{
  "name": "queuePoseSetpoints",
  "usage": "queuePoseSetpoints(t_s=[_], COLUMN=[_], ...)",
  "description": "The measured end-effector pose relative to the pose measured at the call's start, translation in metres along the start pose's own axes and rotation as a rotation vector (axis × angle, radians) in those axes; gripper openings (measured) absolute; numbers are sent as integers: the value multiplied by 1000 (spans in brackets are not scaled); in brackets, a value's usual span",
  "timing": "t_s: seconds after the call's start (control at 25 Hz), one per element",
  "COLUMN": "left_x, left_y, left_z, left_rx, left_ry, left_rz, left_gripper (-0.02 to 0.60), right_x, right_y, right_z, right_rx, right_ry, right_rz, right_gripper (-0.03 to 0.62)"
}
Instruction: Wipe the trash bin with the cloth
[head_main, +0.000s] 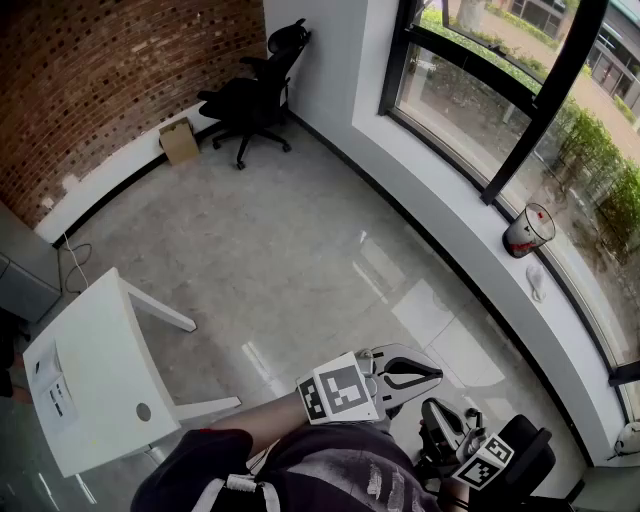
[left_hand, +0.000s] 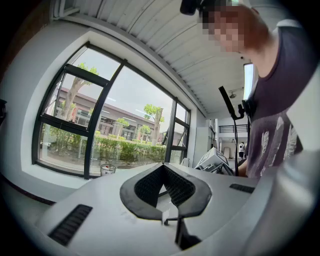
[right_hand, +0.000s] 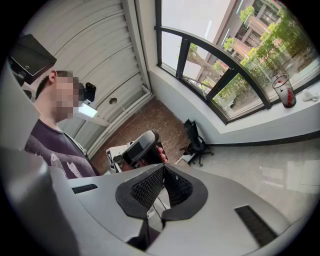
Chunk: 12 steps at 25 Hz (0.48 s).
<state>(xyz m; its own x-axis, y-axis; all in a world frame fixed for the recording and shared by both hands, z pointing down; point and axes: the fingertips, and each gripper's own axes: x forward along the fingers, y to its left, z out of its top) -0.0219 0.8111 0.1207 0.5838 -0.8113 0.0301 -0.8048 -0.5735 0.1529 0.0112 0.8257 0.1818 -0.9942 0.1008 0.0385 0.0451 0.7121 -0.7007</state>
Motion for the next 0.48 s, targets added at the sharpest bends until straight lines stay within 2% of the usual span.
queuePoseSetpoints(t_s=[0.08, 0.16, 0.36, 0.48], left_x=[13, 28, 52, 75], left_y=[5, 9, 24, 48], left_z=[5, 11, 14, 25], left_rx=[-34, -35, 50, 68], left_ry=[-12, -15, 63, 65], left_rz=[-6, -8, 1, 22], left_gripper=[-3, -3, -3, -3], right_x=[0, 0, 7, 11], right_y=[-8, -19, -45, -57], right_z=[11, 23, 50, 78], right_rx=[18, 29, 60, 44], right_ry=[-8, -21, -75, -63], right_rz=[26, 50, 116, 200], right_gripper=[0, 0, 0, 0])
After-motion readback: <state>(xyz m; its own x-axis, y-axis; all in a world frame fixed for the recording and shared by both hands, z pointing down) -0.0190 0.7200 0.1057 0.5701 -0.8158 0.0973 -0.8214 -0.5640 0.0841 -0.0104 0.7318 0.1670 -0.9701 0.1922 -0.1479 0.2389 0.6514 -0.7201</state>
